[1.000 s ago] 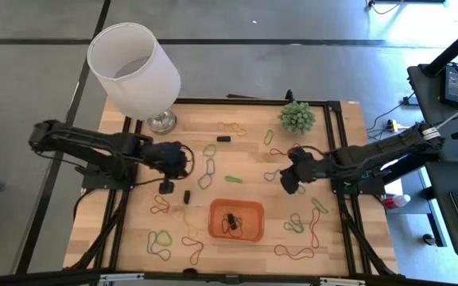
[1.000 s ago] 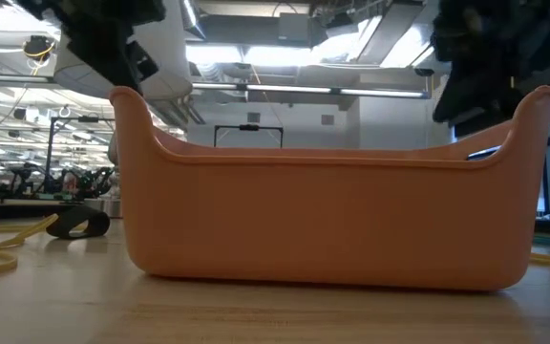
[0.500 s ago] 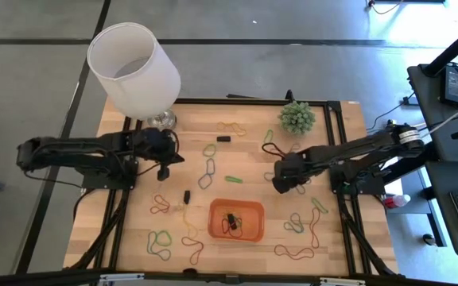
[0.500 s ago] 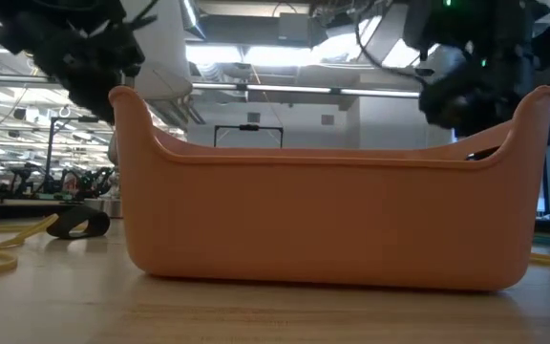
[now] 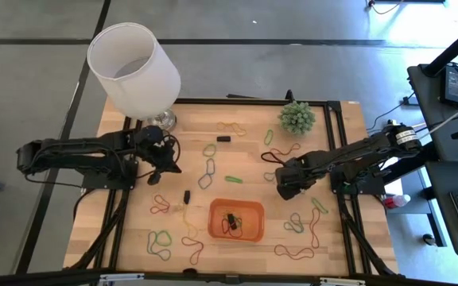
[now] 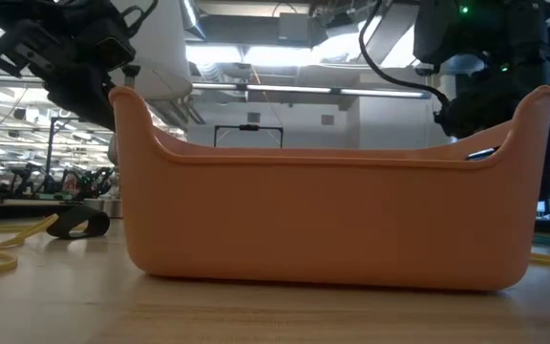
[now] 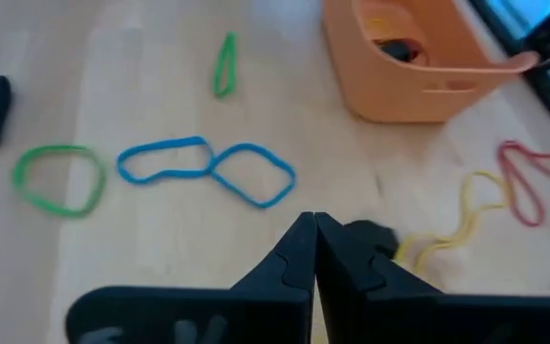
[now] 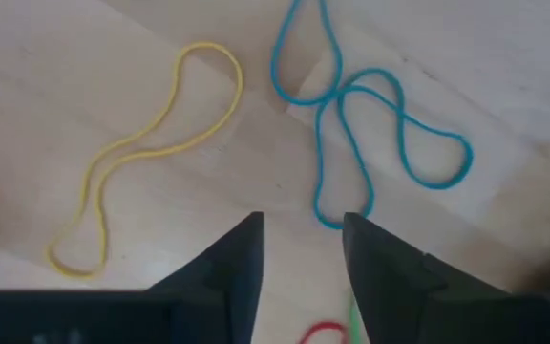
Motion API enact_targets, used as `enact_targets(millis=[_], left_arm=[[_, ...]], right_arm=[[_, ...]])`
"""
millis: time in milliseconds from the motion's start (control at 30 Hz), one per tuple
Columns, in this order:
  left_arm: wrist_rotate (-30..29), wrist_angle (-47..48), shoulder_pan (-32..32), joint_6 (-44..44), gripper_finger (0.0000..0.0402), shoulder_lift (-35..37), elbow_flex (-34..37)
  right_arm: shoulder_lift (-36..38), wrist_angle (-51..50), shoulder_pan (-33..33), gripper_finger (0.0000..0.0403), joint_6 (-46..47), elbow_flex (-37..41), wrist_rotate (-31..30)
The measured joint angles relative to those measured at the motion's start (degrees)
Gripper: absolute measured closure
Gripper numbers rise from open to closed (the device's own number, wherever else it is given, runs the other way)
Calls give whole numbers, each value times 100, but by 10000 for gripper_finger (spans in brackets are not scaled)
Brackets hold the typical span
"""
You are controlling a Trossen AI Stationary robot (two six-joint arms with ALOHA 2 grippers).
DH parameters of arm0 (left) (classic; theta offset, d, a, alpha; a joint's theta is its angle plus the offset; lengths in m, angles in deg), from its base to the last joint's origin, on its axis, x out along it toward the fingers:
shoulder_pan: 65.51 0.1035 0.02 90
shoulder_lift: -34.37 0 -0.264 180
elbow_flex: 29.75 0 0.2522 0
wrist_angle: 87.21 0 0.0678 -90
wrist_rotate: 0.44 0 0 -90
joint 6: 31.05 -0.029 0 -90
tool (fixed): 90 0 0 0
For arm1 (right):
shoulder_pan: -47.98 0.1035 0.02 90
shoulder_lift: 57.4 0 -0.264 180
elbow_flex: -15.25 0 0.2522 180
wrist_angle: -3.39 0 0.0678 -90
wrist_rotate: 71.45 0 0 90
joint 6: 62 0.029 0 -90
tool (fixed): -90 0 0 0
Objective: Pick and place rubber bands into bin
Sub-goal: Put the blue rubber band into the orange bin
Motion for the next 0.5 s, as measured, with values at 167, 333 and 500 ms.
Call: enact_targets(millis=[167, 333, 500], left_arm=[[-413, -36, 8, 653, 399, 0, 0], [-1417, -40, 8, 1225, 400, 0, 0], [-1549, -319, 1, 1732, 399, -4, 0]], right_arm=[[-2, -99, 0, 252, -446, 3, -224], [2, 137, 0, 251, -971, 275, -298], [2, 649, 0, 251, -1039, 875, -291]])
